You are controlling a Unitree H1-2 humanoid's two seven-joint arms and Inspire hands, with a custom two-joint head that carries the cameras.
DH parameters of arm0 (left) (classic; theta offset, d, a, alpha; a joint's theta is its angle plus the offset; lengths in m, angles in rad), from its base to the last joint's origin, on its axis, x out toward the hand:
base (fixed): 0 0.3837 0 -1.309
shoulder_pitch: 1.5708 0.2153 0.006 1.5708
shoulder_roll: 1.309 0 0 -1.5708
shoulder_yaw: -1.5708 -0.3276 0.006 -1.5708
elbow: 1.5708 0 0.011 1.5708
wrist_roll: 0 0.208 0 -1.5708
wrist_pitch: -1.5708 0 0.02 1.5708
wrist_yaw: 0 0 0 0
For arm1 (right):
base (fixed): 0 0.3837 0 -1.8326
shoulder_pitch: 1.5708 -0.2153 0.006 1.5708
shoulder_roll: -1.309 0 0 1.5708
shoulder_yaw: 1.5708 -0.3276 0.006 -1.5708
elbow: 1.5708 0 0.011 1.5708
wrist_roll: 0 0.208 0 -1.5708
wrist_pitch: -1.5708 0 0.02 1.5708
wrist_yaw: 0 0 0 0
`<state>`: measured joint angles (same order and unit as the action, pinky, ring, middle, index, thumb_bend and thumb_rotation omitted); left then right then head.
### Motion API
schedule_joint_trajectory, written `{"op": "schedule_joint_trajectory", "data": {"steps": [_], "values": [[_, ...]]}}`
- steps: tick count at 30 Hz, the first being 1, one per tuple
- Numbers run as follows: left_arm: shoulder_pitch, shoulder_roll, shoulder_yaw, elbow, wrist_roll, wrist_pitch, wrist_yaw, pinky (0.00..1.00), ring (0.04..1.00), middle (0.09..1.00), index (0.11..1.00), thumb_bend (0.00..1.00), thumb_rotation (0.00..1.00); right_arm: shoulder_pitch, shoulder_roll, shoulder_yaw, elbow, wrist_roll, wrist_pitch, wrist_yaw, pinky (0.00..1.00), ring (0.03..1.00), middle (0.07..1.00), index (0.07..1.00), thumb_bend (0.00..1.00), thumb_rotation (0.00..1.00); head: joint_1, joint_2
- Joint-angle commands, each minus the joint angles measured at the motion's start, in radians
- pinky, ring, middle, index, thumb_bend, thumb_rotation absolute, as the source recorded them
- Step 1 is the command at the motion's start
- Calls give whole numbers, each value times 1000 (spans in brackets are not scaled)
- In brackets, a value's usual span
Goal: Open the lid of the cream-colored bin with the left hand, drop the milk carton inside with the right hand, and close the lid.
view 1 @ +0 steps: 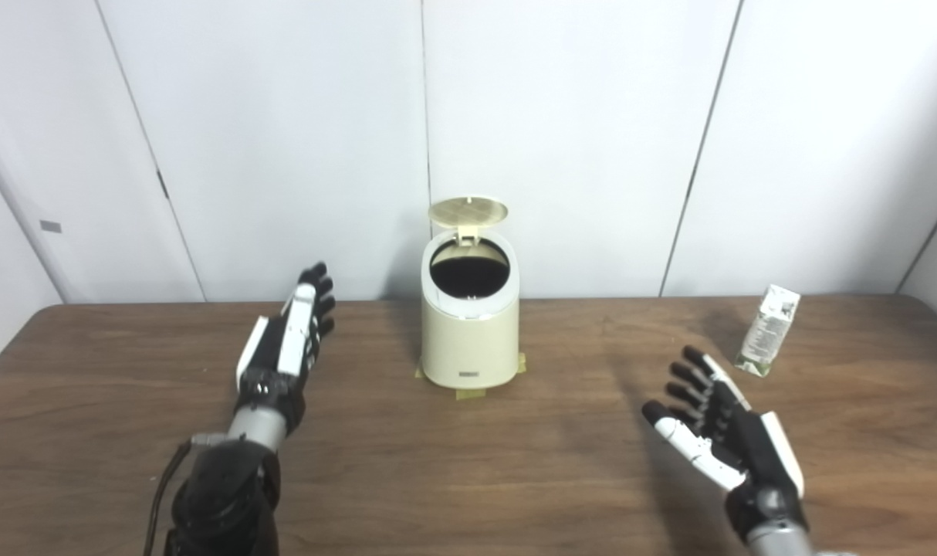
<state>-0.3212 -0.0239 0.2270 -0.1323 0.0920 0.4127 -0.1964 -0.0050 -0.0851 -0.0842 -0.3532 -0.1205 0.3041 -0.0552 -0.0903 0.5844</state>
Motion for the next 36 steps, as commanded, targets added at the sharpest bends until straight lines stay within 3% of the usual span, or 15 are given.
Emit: {"op": "schedule_joint_trajectory", "data": {"steps": [1, 3, 6, 9, 14, 22, 24, 25, 27, 30, 36], "values": [[-20, 17, -23, 1, -24, -53, 17, 983, 987, 991, 1000, 623, 1000, -33, -42, -35, -1, -16, -58, -18, 864, 871, 878, 908, 655, 189, -35, 6], [-6, 33, -45, 10, -23, -51, 27, 987, 982, 986, 1000, 619, 1000, -36, -64, -55, -3, -23, -67, -23, 816, 850, 868, 895, 699, 158, -63, 10], [7, 59, -65, 30, -45, -64, 27, 990, 975, 986, 1000, 602, 1000, -46, -92, -78, -55, -44, -19, -25, 762, 822, 851, 873, 763, 138, -122, 16], [9, 75, -81, 43, -62, -70, 31, 999, 981, 989, 1000, 577, 1000, -65, -128, -105, -63, -91, 16, -44, 778, 814, 841, 860, 835, 137, -166, 18], [5, 100, -97, 61, -103, -76, 23, 1000, 1000, 1000, 1000, 577, 1000, -114, -204, -110, -20, -202, 8, -52, 785, 818, 842, 870, 888, 148, -239, 25], [2, 137, -141, 60, -87, -51, 50, 1000, 1000, 1000, 1000, 536, 1000, -243, -316, -86, -60, -368, 152, 13, 795, 872, 879, 882, 923, 134, -262, 36], [-2, 140, -149, 63, -83, -49, 56, 1000, 1000, 1000, 1000, 539, 1000, -293, -341, -102, -35, -393, 164, 49, 716, 856, 886, 879, 934, 137, -253, 40], [-4, 141, -152, 65, -82, -49, 58, 1000, 1000, 1000, 1000, 543, 1000, -313, -349, -109, -21, -408, 165, 66, 566, 822, 875, 887, 926, 152, -251, 40], [-9, 147, -159, 68, -80, -53, 57, 1000, 1000, 1000, 1000, 542, 1000, -358, -378, -108, 25, -428, 165, 88, 509, 801, 868, 889, 922, 149, -246, 41], [-14, 157, -173, 67, -67, -61, 60, 992, 994, 1000, 1000, 521, 1000, -427, -426, -83, 117, -450, 165, 118, 647, 846, 899, 890, 939, 139, -243, 39], [-16, 169, -187, 49, -58, -50, 67, 974, 980, 998, 1000, 520, 1000, -532, -491, 0, 313, -494, 165, 184, 760, 894, 890, 875, 959, 135, -240, 43]]}}
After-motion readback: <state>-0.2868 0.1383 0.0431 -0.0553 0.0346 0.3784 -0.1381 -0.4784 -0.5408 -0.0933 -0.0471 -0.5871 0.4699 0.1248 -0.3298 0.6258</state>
